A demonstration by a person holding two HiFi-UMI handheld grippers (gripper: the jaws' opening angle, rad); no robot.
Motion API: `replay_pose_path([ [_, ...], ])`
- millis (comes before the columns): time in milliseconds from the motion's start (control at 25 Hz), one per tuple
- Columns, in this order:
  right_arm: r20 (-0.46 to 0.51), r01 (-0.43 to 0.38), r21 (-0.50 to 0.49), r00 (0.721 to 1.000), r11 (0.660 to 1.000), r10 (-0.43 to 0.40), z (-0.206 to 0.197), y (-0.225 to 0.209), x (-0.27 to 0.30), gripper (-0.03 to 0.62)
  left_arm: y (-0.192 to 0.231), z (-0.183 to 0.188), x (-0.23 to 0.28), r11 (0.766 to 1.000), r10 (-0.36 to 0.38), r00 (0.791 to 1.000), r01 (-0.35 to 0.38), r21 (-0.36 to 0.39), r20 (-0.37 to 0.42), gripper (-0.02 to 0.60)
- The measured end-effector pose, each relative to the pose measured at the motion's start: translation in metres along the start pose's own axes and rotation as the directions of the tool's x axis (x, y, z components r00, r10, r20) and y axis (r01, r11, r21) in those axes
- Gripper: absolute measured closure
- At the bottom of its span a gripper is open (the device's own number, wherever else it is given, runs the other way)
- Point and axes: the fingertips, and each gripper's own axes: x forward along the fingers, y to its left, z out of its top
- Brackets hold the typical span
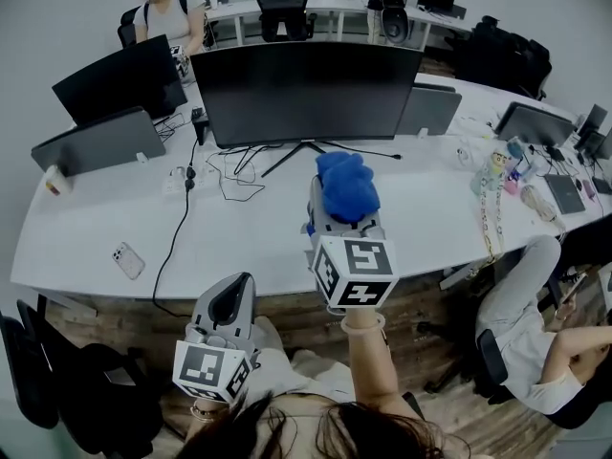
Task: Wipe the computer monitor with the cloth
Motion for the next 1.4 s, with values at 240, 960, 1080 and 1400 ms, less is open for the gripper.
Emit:
replay_pose_path([
  [240,-0.035,-0.042,-0.033,0.999,0.999,0.041,-0.010,-0.002,-0.006,0.494,-0.019,0.005,-0.002,1.000,-0.012,1.000,0.012,0.006,0.014,0.572],
  [960,-0.084,-0.142,-0.077,0.987,0.987,0.135,-0.030,0.001,-0.016,0.494,-0.025,0.013,0.017,0.999,-0.022,1.000,0.021,0.033,0.019,0.572],
  [1080,-0.094,-0.130,-0.068,0.988,0.989,0.124,-0.035,-0.003,-0.016,0.494,-0.026,0.012,0.022,0.999,-0.035,0.999,0.034,0.036,0.017,0.572],
  [1400,-0.099,-0.106,-0.069,0.990,0.992,0.099,-0.039,-0.011,-0.017,0.494,-0.029,0.011,0.027,0.998,-0.054,0.999,0.054,0.041,0.007,0.572],
])
